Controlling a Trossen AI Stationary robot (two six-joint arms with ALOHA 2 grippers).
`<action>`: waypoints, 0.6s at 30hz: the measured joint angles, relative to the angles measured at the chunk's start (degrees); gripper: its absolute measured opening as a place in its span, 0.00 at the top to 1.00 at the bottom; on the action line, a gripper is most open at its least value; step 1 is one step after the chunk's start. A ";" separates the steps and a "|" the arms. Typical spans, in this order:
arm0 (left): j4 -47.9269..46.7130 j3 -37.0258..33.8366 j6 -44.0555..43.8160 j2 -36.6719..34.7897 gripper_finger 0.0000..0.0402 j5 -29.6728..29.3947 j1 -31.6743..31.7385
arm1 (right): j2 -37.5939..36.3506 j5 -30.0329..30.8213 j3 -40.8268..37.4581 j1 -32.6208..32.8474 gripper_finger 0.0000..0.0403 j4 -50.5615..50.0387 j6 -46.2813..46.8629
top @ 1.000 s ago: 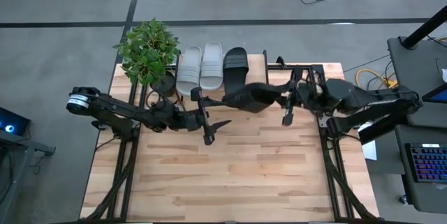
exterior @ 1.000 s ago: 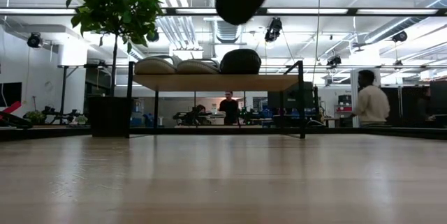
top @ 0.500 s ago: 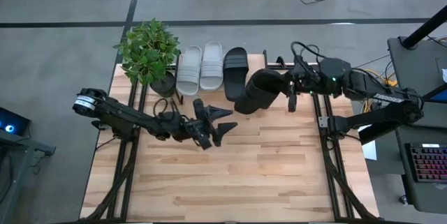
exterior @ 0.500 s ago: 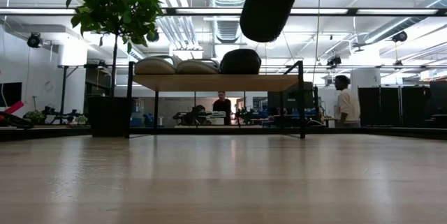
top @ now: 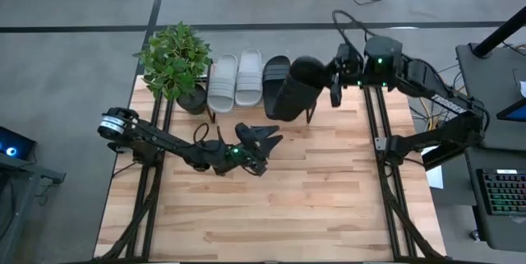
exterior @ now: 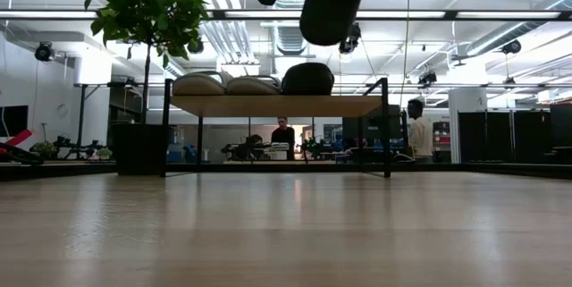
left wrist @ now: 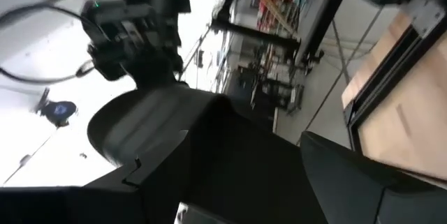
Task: Pick and place slides into the shelf
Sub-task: Put the black slipper on the shelf
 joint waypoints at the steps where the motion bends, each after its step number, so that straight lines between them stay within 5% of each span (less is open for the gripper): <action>1: 0.03 0.00 0.08 -0.08 0.36 -0.85 0.00 | 0.52 -0.04 1.26 -0.59 0.89 -0.39 0.00; 9: 0.65 -0.20 4.67 1.65 0.38 -4.66 0.02 | 3.08 -4.54 7.45 -4.25 0.89 -1.51 1.48; 18: 19.84 -0.26 29.63 11.40 0.45 -6.94 1.04 | 4.67 -4.76 11.51 -4.25 0.89 -4.31 1.50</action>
